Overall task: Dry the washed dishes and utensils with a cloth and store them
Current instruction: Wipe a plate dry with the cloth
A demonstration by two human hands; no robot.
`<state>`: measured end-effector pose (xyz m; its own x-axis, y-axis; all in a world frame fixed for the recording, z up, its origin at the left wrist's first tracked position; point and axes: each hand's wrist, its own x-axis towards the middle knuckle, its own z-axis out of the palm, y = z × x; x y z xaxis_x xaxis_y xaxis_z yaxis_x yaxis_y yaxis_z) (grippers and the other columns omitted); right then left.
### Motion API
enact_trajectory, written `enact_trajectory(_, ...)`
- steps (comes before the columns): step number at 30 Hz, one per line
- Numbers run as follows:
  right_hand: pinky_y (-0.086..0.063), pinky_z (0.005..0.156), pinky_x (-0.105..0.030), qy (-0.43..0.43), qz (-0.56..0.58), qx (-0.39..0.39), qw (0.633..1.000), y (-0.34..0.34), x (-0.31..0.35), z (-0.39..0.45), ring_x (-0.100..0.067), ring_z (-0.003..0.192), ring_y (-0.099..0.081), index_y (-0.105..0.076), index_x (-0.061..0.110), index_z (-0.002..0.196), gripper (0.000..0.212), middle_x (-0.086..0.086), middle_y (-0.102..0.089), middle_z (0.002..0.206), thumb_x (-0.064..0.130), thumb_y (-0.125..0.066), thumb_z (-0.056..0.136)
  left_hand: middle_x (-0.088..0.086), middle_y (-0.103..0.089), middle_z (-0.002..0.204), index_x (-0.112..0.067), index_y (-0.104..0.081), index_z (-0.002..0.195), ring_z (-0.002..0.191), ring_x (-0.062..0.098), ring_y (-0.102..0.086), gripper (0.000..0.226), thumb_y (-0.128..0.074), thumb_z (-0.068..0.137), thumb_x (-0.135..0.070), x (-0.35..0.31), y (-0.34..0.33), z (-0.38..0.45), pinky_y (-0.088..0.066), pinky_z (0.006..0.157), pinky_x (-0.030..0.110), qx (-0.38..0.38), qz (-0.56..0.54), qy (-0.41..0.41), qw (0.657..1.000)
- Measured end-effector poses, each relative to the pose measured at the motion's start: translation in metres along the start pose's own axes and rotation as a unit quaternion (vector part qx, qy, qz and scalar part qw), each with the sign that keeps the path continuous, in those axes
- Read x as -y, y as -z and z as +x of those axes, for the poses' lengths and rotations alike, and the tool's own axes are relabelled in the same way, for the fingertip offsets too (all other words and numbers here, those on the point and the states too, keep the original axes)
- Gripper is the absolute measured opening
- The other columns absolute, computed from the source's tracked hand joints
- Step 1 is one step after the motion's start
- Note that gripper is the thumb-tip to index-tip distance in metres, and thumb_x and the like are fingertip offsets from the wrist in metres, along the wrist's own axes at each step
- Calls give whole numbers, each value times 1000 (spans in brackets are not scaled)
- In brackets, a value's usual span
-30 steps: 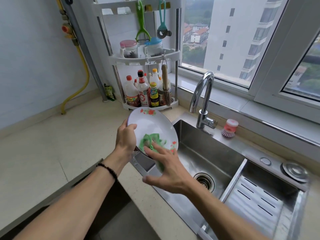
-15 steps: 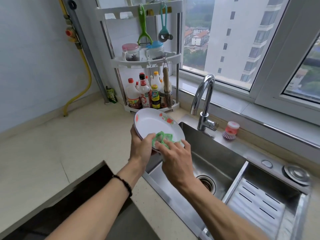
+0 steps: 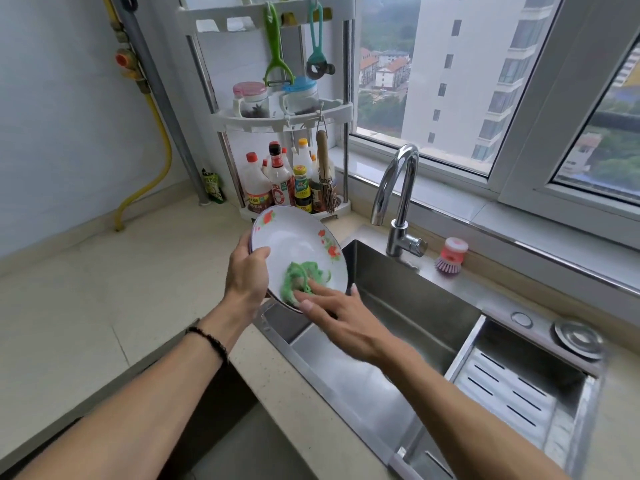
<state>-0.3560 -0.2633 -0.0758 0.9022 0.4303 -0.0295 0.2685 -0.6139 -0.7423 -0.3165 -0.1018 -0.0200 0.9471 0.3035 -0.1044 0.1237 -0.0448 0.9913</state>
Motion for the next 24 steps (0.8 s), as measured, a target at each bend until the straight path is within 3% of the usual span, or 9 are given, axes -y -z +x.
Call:
enact_trajectory(3,18,117,-62,-66,-47,10,997,14,-11,20,-17,154,-11,-25,35,157,70,6,-4,167,66,-8,96,5,-66,114,-32,-55,127,100,31,-66,35,-44,100,-13,2,3,1,-62,70,46,36,25,8,999)
enact_trajectory(6,21,117,-56,-33,-23,-8,999,11,10,40,-14,154,4,-11,36,158,60,6,8,166,60,-12,103,8,-70,116,-27,-59,123,101,29,-70,25,-40,107,-21,5,0,-2,-61,76,43,106,5,39,994)
enact_trajectory(8,22,114,-49,32,12,1,999,1,23,36,-10,154,6,-13,38,157,58,8,6,167,58,-13,102,9,-71,118,-23,-62,120,104,26,-71,30,-34,109,-27,9,1,-1,-59,87,43,136,-20,53,989)
enact_trajectory(10,22,113,-46,64,21,34,997,-3,20,23,-9,153,2,-21,40,156,59,13,2,167,58,-10,101,12,-72,115,-20,-61,124,100,28,-73,35,-30,110,-31,12,7,1,-61,78,41,129,-38,68,989)
enact_trajectory(14,22,118,-52,-14,-54,44,997,13,3,31,-7,152,-3,-21,37,157,67,13,4,165,62,-4,98,10,-75,109,-22,-60,128,94,30,-74,37,-31,110,-36,20,11,1,-59,62,35,152,-9,80,985)
enact_trajectory(16,18,120,-53,-32,-57,19,998,14,7,39,-13,154,2,-13,38,158,57,11,10,165,56,-10,104,8,-74,112,-23,-60,127,97,27,-73,36,-31,110,-37,22,6,0,-59,63,34,173,3,83,981)
enact_trajectory(19,17,117,-46,45,-51,14,998,3,16,36,-10,153,5,-12,39,157,48,9,8,165,44,-16,109,6,-72,118,-22,-60,128,104,22,-71,37,-29,110,-35,16,6,4,-59,76,34,184,13,68,980)
enact_trajectory(21,19,116,-47,61,-85,13,994,7,10,33,-9,153,0,-11,39,156,47,11,8,163,43,-14,109,5,-73,113,-23,-61,123,98,20,-72,37,-28,111,-34,13,9,5,-58,67,29,200,28,64,977)
enact_trajectory(24,23,117,-56,-14,-152,6,988,28,-15,36,-12,154,-2,-10,40,156,51,18,13,156,49,-9,106,8,-73,106,-22,-60,120,84,21,-72,36,-29,110,-35,9,8,3,-53,53,24,171,48,42,983)
